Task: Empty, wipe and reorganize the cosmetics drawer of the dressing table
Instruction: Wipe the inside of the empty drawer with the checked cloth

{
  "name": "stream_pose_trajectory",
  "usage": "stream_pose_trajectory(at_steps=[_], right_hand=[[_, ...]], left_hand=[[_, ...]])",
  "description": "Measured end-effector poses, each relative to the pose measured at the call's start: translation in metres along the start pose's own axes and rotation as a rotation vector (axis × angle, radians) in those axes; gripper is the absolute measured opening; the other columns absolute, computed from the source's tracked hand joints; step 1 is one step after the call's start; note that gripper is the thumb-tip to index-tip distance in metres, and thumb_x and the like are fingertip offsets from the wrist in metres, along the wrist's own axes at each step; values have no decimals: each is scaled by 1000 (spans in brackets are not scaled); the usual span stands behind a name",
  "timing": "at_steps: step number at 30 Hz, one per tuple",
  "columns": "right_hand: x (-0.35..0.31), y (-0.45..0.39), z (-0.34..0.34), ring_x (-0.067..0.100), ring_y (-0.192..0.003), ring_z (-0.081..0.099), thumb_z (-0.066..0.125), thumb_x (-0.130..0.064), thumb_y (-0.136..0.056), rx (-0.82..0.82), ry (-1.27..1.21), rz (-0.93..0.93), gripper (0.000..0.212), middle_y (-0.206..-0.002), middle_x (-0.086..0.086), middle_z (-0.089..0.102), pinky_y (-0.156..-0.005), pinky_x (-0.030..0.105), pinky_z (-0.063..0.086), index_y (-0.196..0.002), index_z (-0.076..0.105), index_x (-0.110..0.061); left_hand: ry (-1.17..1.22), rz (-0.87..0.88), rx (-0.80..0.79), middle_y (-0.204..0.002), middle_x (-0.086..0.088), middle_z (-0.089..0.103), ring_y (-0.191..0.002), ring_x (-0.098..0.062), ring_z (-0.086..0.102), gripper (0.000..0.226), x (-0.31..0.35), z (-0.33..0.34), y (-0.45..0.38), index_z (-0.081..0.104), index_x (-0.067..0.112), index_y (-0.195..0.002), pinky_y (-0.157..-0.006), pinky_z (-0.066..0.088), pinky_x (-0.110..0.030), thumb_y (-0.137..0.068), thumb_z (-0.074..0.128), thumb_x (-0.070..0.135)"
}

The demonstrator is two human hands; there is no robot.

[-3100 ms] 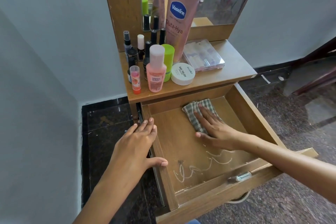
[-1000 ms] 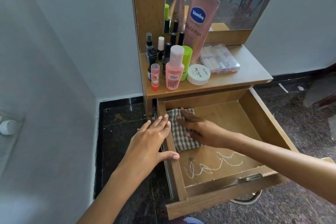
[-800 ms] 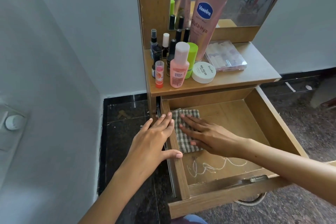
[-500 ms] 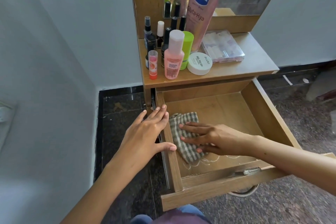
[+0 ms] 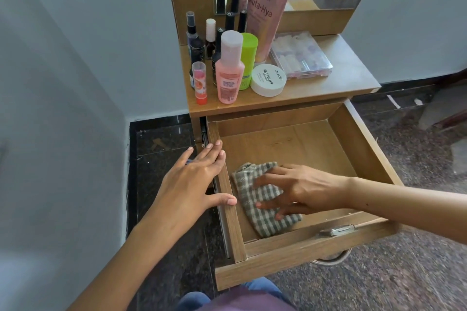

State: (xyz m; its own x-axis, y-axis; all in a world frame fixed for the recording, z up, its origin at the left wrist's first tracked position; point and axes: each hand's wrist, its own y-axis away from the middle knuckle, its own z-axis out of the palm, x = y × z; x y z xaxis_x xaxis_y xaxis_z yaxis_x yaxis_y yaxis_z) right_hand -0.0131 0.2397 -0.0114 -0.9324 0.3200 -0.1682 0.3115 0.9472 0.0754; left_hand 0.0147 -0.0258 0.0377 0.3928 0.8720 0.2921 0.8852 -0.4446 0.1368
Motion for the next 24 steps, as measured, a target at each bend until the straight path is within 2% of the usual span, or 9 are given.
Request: stream_pose_trajectory(at_steps=[1,3,6,10,15,20,24], right_hand=[[5,7,-2,21,-122,48,51,-44,-95,-7,36,-12,37,-139,6,47,-96,36,46,-130,56,-32],[16,19,-3,24,-139,31,45,-41,-98,-59,119,-52,44,-152,8,32,-112,40,32,-141,42,-32],[25,24,-2,20,-147,9,39,-37,-101,-157,149,-114,48,-159,3,14,-118,41,21,-147,28,-31],[18,8,1,21,-147,5,42,-33,-100,-155,137,-163,48,-159,2,13,-118,44,17,-147,29,-32],[0,-6,15,20,-147,3,39,-38,-100,-127,165,-132,48,-159,1,10,-118,51,8,-146,27,-38],[17,30,4,20,-147,8,40,-35,-98,-141,172,-76,46,-158,-4,16,-116,56,9,-143,33,-41],[25,46,-2,25,-147,7,32,-35,-98,-186,247,-41,48,-159,0,13,-114,56,8,-146,26,-41]], left_hand=[[4,-1,0,-147,13,-14,-131,5,-14,94,0,0,0,6,25,-147,-108,-11,-22,-74,45,68],[7,-5,1,-146,14,-14,-130,6,-14,93,2,-1,1,7,24,-147,-107,-12,-22,-74,45,68],[-14,1,1,-146,13,-15,-130,5,-14,94,2,-2,2,8,23,-147,-107,-11,-22,-74,44,68],[-13,0,-3,-146,13,-14,-132,5,-11,93,2,-3,1,9,23,-147,-108,-10,-22,-74,46,67],[13,4,-2,-151,11,-10,-133,4,-11,94,3,-3,1,8,23,-147,-108,-11,-21,-73,47,67],[5,8,-2,-152,10,-10,-132,4,-11,95,3,-3,2,9,22,-148,-107,-11,-21,-73,45,68],[-6,13,-3,-152,9,-8,-134,3,-9,96,1,-3,0,10,21,-148,-107,-10,-21,-72,45,69]])
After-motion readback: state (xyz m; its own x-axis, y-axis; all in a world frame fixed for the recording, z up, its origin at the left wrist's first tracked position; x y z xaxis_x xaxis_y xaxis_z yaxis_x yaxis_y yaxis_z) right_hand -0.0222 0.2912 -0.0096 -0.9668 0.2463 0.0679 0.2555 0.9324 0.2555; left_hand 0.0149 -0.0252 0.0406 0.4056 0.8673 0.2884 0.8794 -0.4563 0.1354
